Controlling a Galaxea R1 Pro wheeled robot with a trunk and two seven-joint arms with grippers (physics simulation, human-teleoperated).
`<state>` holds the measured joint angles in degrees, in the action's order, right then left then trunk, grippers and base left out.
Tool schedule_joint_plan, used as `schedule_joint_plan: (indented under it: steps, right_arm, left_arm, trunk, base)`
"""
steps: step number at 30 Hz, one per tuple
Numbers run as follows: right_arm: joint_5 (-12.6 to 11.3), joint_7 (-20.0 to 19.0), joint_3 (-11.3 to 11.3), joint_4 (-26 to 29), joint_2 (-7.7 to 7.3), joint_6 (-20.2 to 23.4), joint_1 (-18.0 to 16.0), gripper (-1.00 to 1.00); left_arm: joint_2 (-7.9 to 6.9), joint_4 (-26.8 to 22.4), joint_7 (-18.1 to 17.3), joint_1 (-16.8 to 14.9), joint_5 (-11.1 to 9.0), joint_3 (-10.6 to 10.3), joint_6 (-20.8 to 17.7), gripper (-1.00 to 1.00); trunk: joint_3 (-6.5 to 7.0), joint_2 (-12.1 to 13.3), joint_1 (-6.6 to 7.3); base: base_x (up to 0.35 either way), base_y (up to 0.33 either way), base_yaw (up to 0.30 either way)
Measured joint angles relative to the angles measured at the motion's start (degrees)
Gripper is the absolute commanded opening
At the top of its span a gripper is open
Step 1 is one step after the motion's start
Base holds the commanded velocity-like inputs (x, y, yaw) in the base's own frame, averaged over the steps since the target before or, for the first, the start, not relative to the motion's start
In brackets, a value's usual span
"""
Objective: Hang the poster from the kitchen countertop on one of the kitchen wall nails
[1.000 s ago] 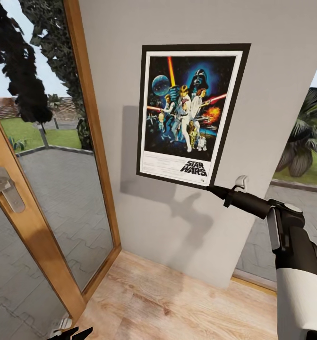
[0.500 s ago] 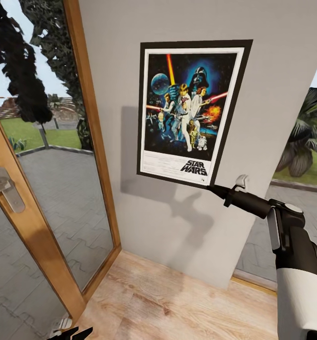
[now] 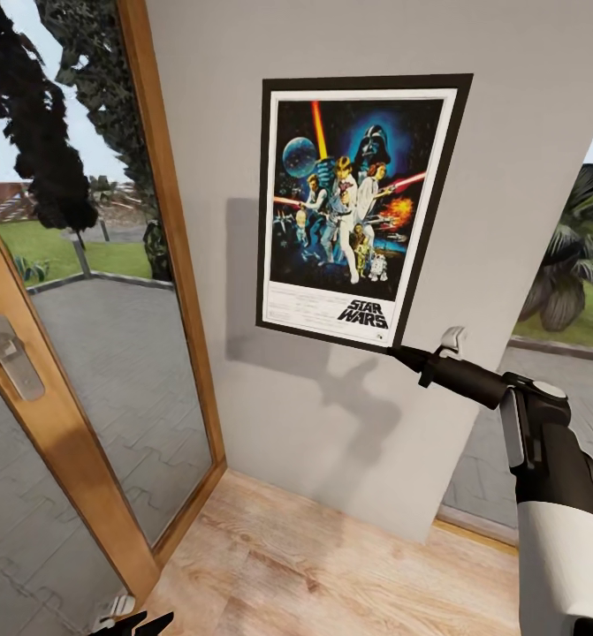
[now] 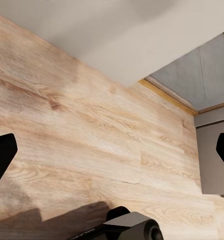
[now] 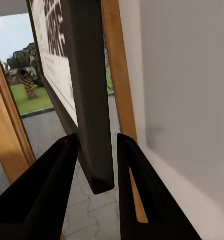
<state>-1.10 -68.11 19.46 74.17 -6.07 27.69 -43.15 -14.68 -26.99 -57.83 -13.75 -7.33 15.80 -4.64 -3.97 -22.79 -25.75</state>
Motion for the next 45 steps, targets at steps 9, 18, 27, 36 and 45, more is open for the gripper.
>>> schedule_joint_plan:
  steps: [9,18,27,36,45]
  right_arm:
    - [-0.06,0.65,0.0,0.0,0.0,0.06,-0.01,-1.0]
    - [-0.07,1.12,0.01,0.0,0.0,0.09,-0.02,-1.0]
    - [-0.08,1.21,0.0,0.02,0.0,0.28,-0.6,-1.0]
    - [-0.07,1.14,0.08,0.01,0.08,0.3,-1.32,-1.0]
    - [-0.08,1.14,0.09,0.06,0.09,0.27,-1.36,-1.0]
  left_arm:
    - [0.0,0.0,0.0,0.0,0.0,-0.01,-0.04,1.0]
    - [0.0,0.0,0.0,0.0,0.0,0.0,-0.02,1.0]
    - [0.0,0.0,0.0,0.0,0.0,0.0,0.0,1.0]
    - [0.0,0.0,0.0,0.0,0.0,0.0,0.01,1.0]
    - [0.0,0.0,0.01,0.0,0.0,0.0,0.03,1.0]
  trunk:
    - [0.0,0.0,0.0]
    - [0.0,0.0,0.0]
    - [0.0,0.0,0.0]
    - [0.0,0.0,0.0]
    - [0.0,0.0,0.01]
  base:
    - [0.073,0.0,0.0]
    - [0.007,0.0,0.0]
    - [0.0,0.0,0.0]
    - [0.0,0.0,0.0]
    - [0.097,0.0,0.0]
